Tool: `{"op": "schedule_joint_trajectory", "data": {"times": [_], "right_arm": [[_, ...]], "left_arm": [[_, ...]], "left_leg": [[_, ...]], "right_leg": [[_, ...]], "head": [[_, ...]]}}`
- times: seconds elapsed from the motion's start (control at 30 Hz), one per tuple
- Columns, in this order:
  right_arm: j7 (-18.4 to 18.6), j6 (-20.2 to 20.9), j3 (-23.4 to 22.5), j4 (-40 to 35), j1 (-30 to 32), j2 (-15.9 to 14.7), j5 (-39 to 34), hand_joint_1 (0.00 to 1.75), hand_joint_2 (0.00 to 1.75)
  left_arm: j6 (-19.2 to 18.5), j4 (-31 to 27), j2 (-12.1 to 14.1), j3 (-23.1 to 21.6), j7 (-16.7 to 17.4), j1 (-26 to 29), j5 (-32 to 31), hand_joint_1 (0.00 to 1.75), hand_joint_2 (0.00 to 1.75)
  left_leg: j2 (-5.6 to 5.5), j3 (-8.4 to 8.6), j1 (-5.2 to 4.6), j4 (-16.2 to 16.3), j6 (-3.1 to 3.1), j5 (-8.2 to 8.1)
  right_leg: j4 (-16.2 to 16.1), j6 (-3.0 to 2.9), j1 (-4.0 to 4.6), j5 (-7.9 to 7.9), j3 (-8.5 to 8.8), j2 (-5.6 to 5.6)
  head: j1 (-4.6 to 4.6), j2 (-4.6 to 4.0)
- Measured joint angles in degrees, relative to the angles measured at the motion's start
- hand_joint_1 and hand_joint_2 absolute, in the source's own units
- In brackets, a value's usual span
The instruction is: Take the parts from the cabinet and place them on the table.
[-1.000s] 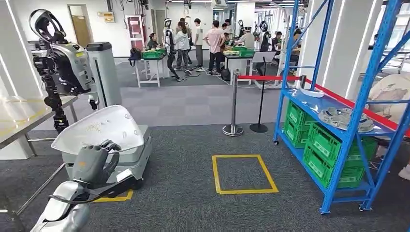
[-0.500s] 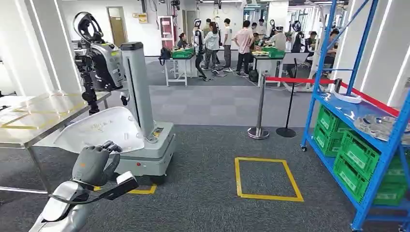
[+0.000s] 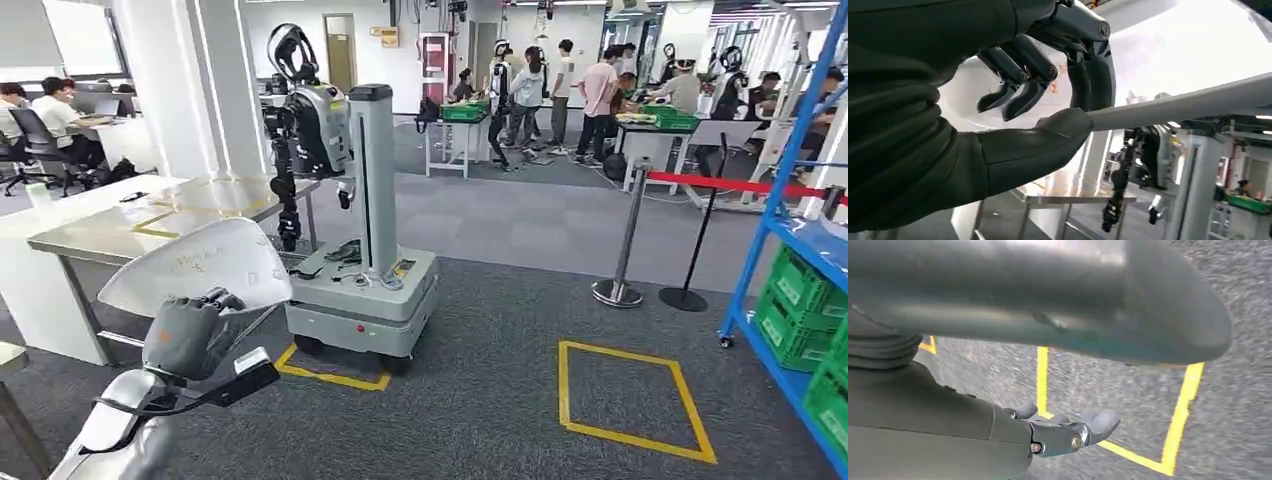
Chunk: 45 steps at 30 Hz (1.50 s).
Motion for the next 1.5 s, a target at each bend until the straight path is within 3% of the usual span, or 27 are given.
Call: {"op": "schedule_joint_trajectory", "data": {"times": [0.1,0.13,0.17,0.2,0.27,0.3,0.37,0.4,0.43,0.47,0.63,0.7,0.77,0.83,0.87,0.93,0.97,1.0,1.1,1.13,1.2,1.27,1.33,1.37,1.43,1.47,1.5], "right_arm": [[0.2,0.1,0.0,0.0,-0.1,0.0,0.0,0.00,0.00],[0.2,0.2,0.0,0.0,-0.2,0.1,0.1,0.00,0.00],[0.1,0.3,0.1,0.0,-0.2,0.1,0.2,0.00,0.00],[0.1,0.3,0.1,0.0,-0.1,0.1,0.3,0.00,0.00],[0.1,0.4,0.2,0.0,0.1,0.1,0.5,0.00,0.00],[0.1,0.5,0.2,0.0,0.1,0.1,0.5,0.00,0.00],[0.1,0.7,0.3,0.0,0.1,0.1,0.6,0.00,0.00],[0.1,0.8,0.4,0.0,0.1,0.1,0.6,0.00,0.00],[0.1,0.8,0.5,0.0,0.0,0.1,0.6,0.00,0.00],[0.1,0.8,0.5,0.0,0.0,0.1,0.6,0.00,0.00],[0.1,0.8,0.6,0.0,-0.1,0.1,0.6,0.00,0.00],[0.0,0.9,0.6,0.0,-0.2,0.2,0.6,0.00,0.00],[0.0,0.9,0.6,0.0,0.0,0.1,0.6,0.00,0.00],[0.0,0.9,0.6,0.0,0.1,0.1,0.6,0.00,0.00],[0.0,0.9,0.6,0.0,0.1,0.1,0.6,0.00,0.00],[0.0,0.9,0.6,0.0,0.0,0.1,0.6,0.00,0.00],[0.2,0.9,0.6,0.0,0.0,0.1,0.6,0.00,0.00],[0.2,0.8,0.6,0.0,0.0,0.0,0.6,0.00,0.00],[0.2,0.9,0.6,0.0,0.0,0.0,0.6,0.00,0.00],[0.2,0.9,0.6,0.0,-0.1,0.1,0.5,0.00,0.00],[0.0,0.9,0.6,0.0,-0.2,0.1,0.5,0.00,0.00],[-0.1,0.9,0.6,0.0,0.0,0.1,0.5,0.00,0.00],[-0.1,0.9,0.6,0.0,0.1,0.1,0.5,0.00,0.00],[-0.1,0.9,0.6,0.0,0.1,0.1,0.5,0.00,0.00],[-0.2,0.9,0.6,0.0,0.0,0.2,0.5,0.00,0.00],[-0.2,0.9,0.6,0.0,0.0,0.2,0.5,0.00,0.00],[-0.2,0.9,0.6,0.0,0.0,0.2,0.5,0.00,0.00]], "left_arm": [[-0.9,0.3,0.4,0.1,0.2,0.0,0.4,1.75,1.75],[-0.9,0.3,0.5,0.2,0.3,0.1,0.7,1.75,1.75],[-0.9,0.3,0.7,0.3,0.3,0.0,0.9,1.75,1.75],[-0.9,0.3,0.7,0.4,0.4,-0.2,1.0,1.75,1.75],[-0.9,0.5,0.7,0.4,0.4,0.2,1.0,1.75,1.75],[-1.0,0.7,0.7,0.4,0.4,0.4,1.0,1.75,1.75],[-1.0,0.8,0.7,0.4,0.4,0.6,1.0,1.75,1.75],[-1.0,0.7,0.7,0.4,0.4,0.5,1.1,1.75,1.75],[-1.0,0.7,0.7,0.5,0.4,0.4,1.2,1.75,1.75],[-1.0,0.7,0.7,0.5,0.4,0.3,1.2,1.75,1.75],[-1.0,0.6,1.0,0.7,0.4,0.2,1.4,1.75,1.75],[-1.0,0.5,0.9,0.8,0.4,0.0,1.4,1.75,1.75],[-1.0,0.5,0.4,0.8,0.4,0.2,1.4,1.75,1.75],[-1.0,0.6,0.3,0.8,0.4,0.5,1.4,1.75,1.75],[-1.0,0.6,0.3,0.8,0.4,0.6,1.4,1.75,1.75],[-1.0,0.5,0.3,0.8,0.4,0.6,1.4,1.75,1.75],[-1.0,0.3,0.3,0.8,0.4,0.6,1.4,1.75,1.75],[-1.0,0.2,0.3,0.8,0.4,0.5,1.4,1.75,1.75],[-1.0,0.2,0.5,0.9,0.4,0.5,1.4,1.75,1.75],[-1.0,0.1,0.6,0.9,0.4,0.5,1.4,1.75,1.75],[-1.0,0.1,0.9,1.0,0.4,0.5,1.4,1.75,1.75],[-1.0,0.1,0.9,1.0,0.4,0.6,1.4,1.75,1.75],[-1.0,0.2,0.9,1.0,0.4,1.1,1.4,1.75,1.75],[-1.0,0.2,0.9,1.0,0.4,1.2,1.4,1.75,1.75],[-1.0,0.1,0.9,1.0,0.4,1.0,1.4,1.75,1.75],[-1.0,0.0,0.9,1.0,0.4,0.9,1.4,1.75,1.75],[-1.0,-0.1,0.9,1.0,0.5,0.7,1.4,1.75,1.75]], "left_leg": [[-2.00,-0.31,0.24,-0.8,-1.39,0.70],[-0.81,-0.69,0.31,-0.4,-1.42,0.40],[2.98,-1.45,-0.21,1.4,-1.64,-0.96],[5.36,-3.30,-0.15,5.2,-1.90,-3.12],[6.81,-7.65,0.03,14.4,-2.25,-6.82],[6.94,-8.86,0.11,16.7,-2.38,-7.15],[7.17,-7.01,0.17,13.2,-2.45,-4.34],[7.75,-4.33,0.15,8.2,-2.36,-1.83],[9.50,-1.24,0.09,2.6,-2.15,0.47],[12.41,0.02,-0.49,-0.3,-1.72,-0.36],[9.05,0.28,-0.27,-0.6,0.41,0.30],[7.83,0.25,0.10,-0.7,0.96,0.48],[6.46,0.11,0.10,-0.7,1.20,0.44],[4.75,0.06,0.09,-0.5,1.19,0.44],[3.97,0.06,0.10,-0.4,1.16,0.43],[2.35,0.07,0.18,-0.1,0.86,0.33],[1.80,-0.04,0.28,0.1,0.64,0.30],[0.96,-0.43,0.00,0.2,0.06,0.34],[-0.86,-0.65,0.48,-0.6,-1.26,1.09],[-1.00,-0.89,0.30,-0.6,-1.64,1.18],[5.21,-2.58,0.00,2.8,-1.74,-1.34],[6.75,-6.63,0.13,11.6,-2.03,-5.38],[6.95,-9.20,0.19,17.0,-2.18,-6.51],[7.01,-8.52,0.19,15.6,-2.17,-5.07],[8.01,-3.53,0.13,6.3,-1.87,-0.38],[10.44,-0.79,-0.10,1.0,-1.58,0.88],[11.93,-0.09,-0.97,0.4,-1.00,-0.20]], "right_leg": [[-0.4,-1.03,0.15,0.36,0.26,-1.96],[-1.0,-1.49,-0.17,0.72,0.56,-3.01],[-1.3,-1.93,-0.08,0.76,0.71,-3.35],[-1.3,-2.11,0.07,0.78,0.75,-3.99],[-1.3,-2.35,0.27,0.57,0.79,-5.53],[-1.2,-2.39,0.29,0.53,0.78,-6.30],[-1.1,-2.29,0.29,0.28,0.89,-7.73],[-1.0,-2.14,0.29,0.08,1.01,-8.51],[-0.7,-1.94,0.31,-0.24,1.19,-9.20],[-0.6,-1.62,0.55,-0.51,1.27,-9.73],[-0.5,0.01,0.72,-1.28,1.97,-11.94],[4.2,0.58,0.28,-4.39,-0.14,-6.09],[13.9,0.91,0.25,-8.55,-4.77,-4.84],[17.9,0.85,0.33,-8.66,-7.23,-4.75],[15.7,0.71,0.30,-6.79,-6.55,-4.67],[5.1,0.37,0.11,-0.98,-1.74,-3.35],[0.8,0.19,-0.12,-0.21,0.01,-0.86],[0.2,0.20,0.02,-0.83,0.47,-0.18],[0.2,-0.63,0.50,-0.61,0.66,-2.13],[-0.4,-1.25,-0.09,-0.17,0.87,-2.76],[-0.9,-2.09,0.05,0.11,1.12,-3.89],[-0.8,-2.31,0.26,-0.02,1.11,-5.18],[-0.7,-2.45,0.31,-0.15,1.11,-6.54],[-0.6,-2.40,0.33,-0.29,1.15,-7.21],[-0.3,-2.18,0.33,-0.74,1.27,-8.65],[0.0,-1.91,0.46,-1.05,1.44,-9.27],[0.0,-1.57,0.86,-1.26,1.38,-9.75]], "head": [[0.02,0.02],[0.02,0.00],[-0.33,0.00],[-0.30,0.00],[-0.35,0.02],[-0.35,0.00],[-0.35,0.00],[-0.33,0.00],[-0.35,0.00],[-0.33,0.00],[-0.26,0.00],[-0.22,0.00],[-0.15,0.00],[-0.13,0.02],[-0.15,0.00],[-0.15,0.00],[-0.15,0.00],[-0.18,0.00],[-0.13,0.00],[-0.20,0.00],[-0.57,0.00],[-0.59,0.00],[-0.61,0.00],[-0.59,0.00],[-0.59,0.00],[-0.61,0.00],[-0.63,0.00]]}}
